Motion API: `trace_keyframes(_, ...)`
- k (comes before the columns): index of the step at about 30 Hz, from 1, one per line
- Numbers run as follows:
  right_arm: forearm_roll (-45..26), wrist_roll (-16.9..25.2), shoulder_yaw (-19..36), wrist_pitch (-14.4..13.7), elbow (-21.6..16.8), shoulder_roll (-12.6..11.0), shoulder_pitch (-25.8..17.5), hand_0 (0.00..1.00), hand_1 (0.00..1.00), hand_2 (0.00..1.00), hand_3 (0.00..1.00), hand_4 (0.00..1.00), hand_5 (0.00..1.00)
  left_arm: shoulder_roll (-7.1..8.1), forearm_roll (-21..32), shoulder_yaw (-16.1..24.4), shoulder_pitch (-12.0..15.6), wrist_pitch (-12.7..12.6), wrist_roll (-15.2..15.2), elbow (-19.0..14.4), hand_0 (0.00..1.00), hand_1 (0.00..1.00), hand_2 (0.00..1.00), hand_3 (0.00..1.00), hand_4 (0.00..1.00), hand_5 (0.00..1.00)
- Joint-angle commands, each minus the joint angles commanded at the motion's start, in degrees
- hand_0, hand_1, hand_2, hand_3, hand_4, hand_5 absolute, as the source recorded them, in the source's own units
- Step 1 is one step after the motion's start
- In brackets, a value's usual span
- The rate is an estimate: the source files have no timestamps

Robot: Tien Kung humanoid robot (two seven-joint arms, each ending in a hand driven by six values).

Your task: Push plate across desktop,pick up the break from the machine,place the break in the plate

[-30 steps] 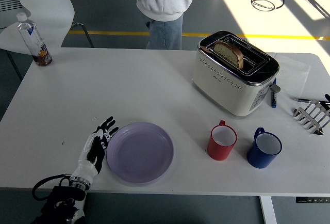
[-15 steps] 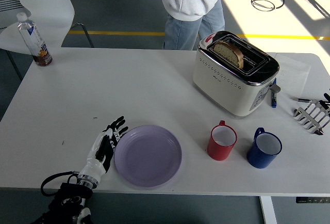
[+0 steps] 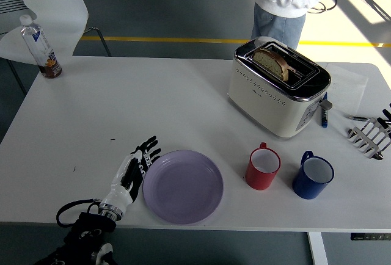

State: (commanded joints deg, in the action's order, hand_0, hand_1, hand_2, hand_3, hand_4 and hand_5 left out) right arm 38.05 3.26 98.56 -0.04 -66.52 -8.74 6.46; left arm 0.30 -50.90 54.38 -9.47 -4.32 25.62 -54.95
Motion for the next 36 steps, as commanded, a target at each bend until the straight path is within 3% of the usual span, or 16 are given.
trace_keyframes(18, 0.0, 0.0, 0.1, 0.0, -0.1, 0.2, 0.0, 0.788, 0.727, 0.722, 0.721, 0.477, 0.665, -0.12, 0.1, -1.7, -1.1, -0.4, 0.0, -0.2, 0.855, 0.882, 0.947, 0.915, 0.528, 0.998)
trace_keyframes(23, 1.3, 0.1, -0.3, -0.4, -1.1, 0.0, -0.1, 0.789, 0.727, 0.722, 0.721, 0.477, 0.663, -0.3, -3.3, 2.3, 0.6, -3.1, 0.2, -1.6, 0.845, 0.878, 0.944, 0.91, 0.536, 0.998)
trace_keyframes(26, 4.0, 0.4, -1.0, -0.6, -2.9, -0.4, -0.2, 0.789, 0.727, 0.722, 0.721, 0.477, 0.663, -0.3, -5.7, 6.7, 2.2, -4.3, -0.3, -2.8, 0.845, 0.878, 0.944, 0.91, 0.536, 0.998)
trace_keyframes(27, 4.7, 0.5, -1.3, -0.7, -3.4, -0.6, -0.2, 0.791, 0.733, 0.73, 0.724, 0.517, 0.623, -0.3, -6.2, 7.8, 2.6, -4.5, -0.5, -3.2, 0.841, 0.873, 0.939, 0.898, 0.533, 0.998)
trace_keyframes(32, 12.9, 1.3, -3.6, -2.7, -8.6, -2.6, 0.4, 0.791, 0.733, 0.73, 0.724, 0.517, 0.623, -0.3, -8.4, 16.2, 4.9, -4.5, -1.4, -5.9, 0.841, 0.873, 0.939, 0.898, 0.533, 0.998)
trace_keyframes(33, 15.1, 1.4, -4.5, -3.4, -9.8, -3.5, 0.7, 0.8, 0.751, 0.759, 0.744, 0.638, 0.536, -0.3, -8.7, 18.0, 5.3, -4.4, -1.6, -6.7, 0.834, 0.859, 0.928, 0.869, 0.531, 0.998)
trace_keyframes(36, 21.0, 1.9, -6.4, -4.9, -11.6, -5.3, 1.8, 0.8, 0.751, 0.759, 0.744, 0.638, 0.536, -0.3, -9.0, 21.4, 5.9, -4.0, -2.0, -8.2, 0.834, 0.859, 0.928, 0.869, 0.531, 0.998)
